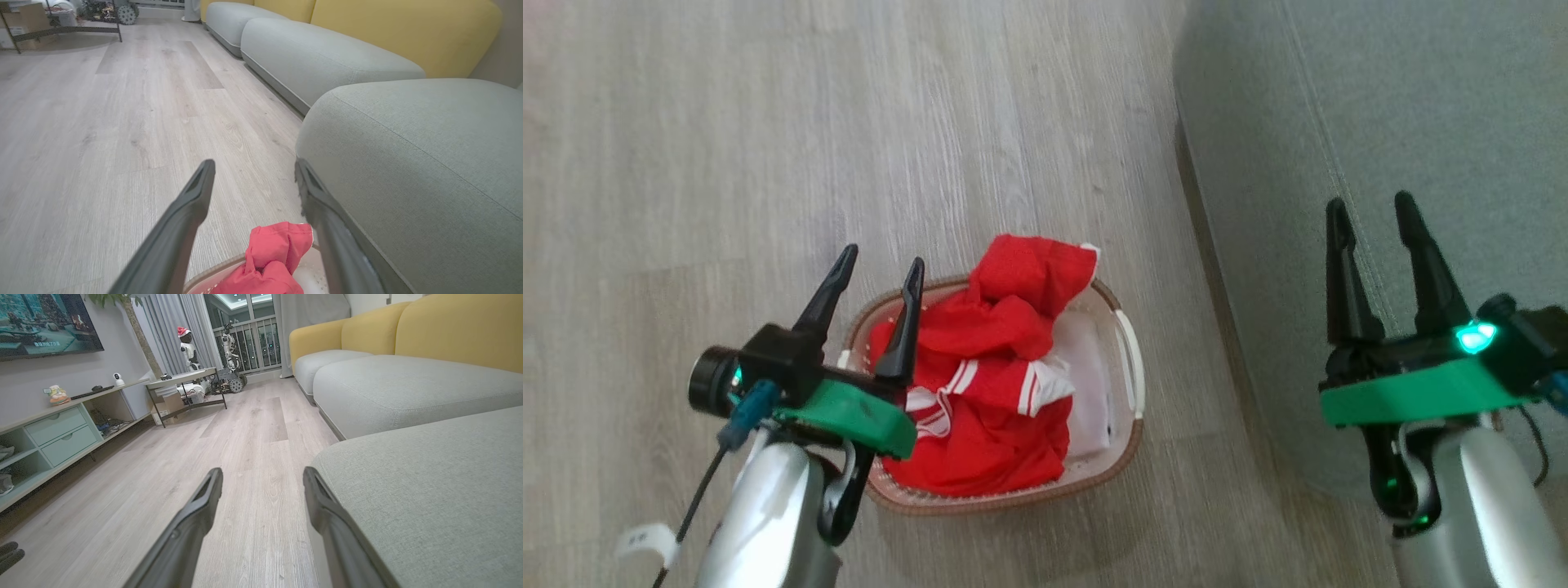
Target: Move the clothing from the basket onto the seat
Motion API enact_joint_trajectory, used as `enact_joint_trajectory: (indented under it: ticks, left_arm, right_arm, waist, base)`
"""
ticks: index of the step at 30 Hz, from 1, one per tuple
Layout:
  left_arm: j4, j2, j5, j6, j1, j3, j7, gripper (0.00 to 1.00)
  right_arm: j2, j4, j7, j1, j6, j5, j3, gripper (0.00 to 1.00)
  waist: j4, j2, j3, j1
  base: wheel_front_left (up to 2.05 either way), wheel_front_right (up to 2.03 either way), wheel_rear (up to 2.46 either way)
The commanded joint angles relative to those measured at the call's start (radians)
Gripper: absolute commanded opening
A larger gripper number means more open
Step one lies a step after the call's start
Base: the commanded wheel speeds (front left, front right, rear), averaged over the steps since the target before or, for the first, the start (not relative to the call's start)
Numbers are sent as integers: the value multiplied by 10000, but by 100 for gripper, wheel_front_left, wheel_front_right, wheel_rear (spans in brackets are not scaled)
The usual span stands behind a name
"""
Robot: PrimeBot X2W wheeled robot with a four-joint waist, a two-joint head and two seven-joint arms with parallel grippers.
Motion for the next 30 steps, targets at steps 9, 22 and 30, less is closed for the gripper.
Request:
enact_joint_trajectory:
  ticks: [9, 22, 30]
  left_arm:
    - [1470, 327, -192, -74, -1568, 44, 341, 100]
    - [4610, 162, -622, -126, -3380, -450, 1652, 100]
    - [6625, 23, -949, -155, -4826, -1048, 2504, 100]
  right_arm:
    - [13, -646, -127, -1193, -2, 33, 161, 100]
    - [83, -1183, -132, -2059, -2, -3, 89, 100]
    - [139, -1689, -133, -2503, -2, -36, 33, 100]
  waist:
    - [-613, 0, 1293, -1]
    - [-928, 0, 2606, -1]
    - [-1295, 0, 3571, -1]
  base:
    - [0, 0, 0]
    - [0, 0, 0]
    - [0, 0, 0]
